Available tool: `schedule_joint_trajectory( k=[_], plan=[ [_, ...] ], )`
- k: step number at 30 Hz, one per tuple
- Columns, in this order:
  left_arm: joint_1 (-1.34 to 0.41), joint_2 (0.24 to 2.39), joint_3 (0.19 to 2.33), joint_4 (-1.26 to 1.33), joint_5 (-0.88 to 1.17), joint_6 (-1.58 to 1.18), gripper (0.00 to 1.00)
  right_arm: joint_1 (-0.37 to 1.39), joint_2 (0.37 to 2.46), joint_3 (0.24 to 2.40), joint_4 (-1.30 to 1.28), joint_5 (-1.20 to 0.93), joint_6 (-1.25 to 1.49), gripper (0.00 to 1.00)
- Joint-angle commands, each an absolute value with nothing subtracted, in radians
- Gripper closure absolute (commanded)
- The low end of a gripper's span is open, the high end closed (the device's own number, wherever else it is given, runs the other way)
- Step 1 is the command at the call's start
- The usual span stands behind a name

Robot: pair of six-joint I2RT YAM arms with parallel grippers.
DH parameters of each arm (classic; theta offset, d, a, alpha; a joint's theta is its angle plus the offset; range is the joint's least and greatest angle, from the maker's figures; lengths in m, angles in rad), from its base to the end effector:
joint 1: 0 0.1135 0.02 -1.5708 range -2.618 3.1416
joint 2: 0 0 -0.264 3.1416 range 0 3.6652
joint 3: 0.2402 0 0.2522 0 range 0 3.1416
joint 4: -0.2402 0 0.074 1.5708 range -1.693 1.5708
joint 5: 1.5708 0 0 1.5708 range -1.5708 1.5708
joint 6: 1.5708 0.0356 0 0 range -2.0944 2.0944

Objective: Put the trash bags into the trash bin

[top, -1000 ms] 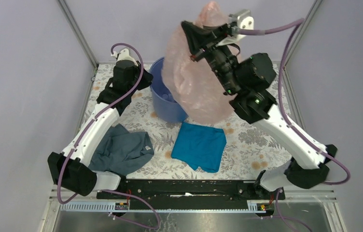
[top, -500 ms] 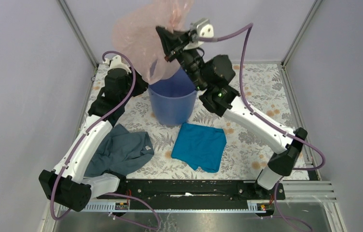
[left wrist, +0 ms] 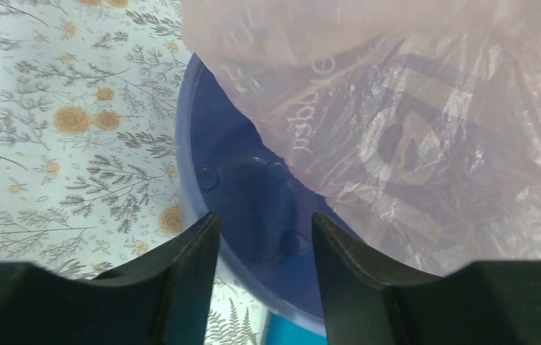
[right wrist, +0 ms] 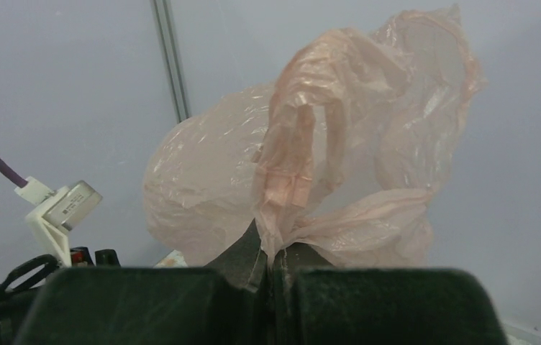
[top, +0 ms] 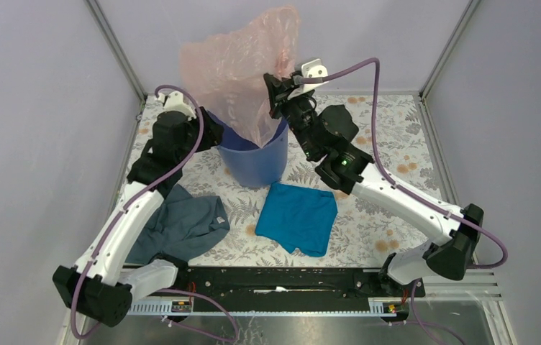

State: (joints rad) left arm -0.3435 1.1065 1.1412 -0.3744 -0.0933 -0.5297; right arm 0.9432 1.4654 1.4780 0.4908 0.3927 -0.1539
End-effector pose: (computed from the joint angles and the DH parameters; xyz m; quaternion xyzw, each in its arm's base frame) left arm 0.2343 -0.0803 0.3815 -0.1026 0.8095 -0.2094 0.5388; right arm 0.2048 0.2591 0.4907 -0.1169 0.5133 0.2330 0.8176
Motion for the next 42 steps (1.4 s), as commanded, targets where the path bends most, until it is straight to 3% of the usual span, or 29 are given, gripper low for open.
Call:
schedule_joint_trajectory(
  k=[1, 5, 11, 16, 28, 42],
  plan=[
    [-0.344, 1.004, 1.161, -0.490, -0.164, -0.383, 0.41, 0.943, 1.390, 1.487, 0.406, 0.362, -0.087, 1.00],
    [-0.343, 0.928, 1.211, -0.565, -0.238, -0.302, 0.26, 0.943, 1.347, 1.444, 0.397, 0.345, -0.033, 1.00],
    [-0.342, 0.900, 1.337, -0.603, -0.275, -0.303, 0.17, 0.942, 1.298, 1.382, 0.406, 0.309, 0.028, 1.00],
    [-0.342, 0.965, 1.450, -0.512, -0.131, -0.360, 0.14, 0.943, 1.296, 1.363, 0.380, 0.345, 0.040, 0.99],
    [-0.367, 1.380, 1.574, -0.181, 0.283, -0.461, 0.21, 0.943, 1.285, 1.341, 0.355, 0.253, 0.162, 1.00],
    [-0.408, 1.431, 1.359, -0.263, 0.174, -0.480, 0.33, 0.939, 1.380, 1.422, 0.307, 0.303, 0.130, 1.00]
  ],
)
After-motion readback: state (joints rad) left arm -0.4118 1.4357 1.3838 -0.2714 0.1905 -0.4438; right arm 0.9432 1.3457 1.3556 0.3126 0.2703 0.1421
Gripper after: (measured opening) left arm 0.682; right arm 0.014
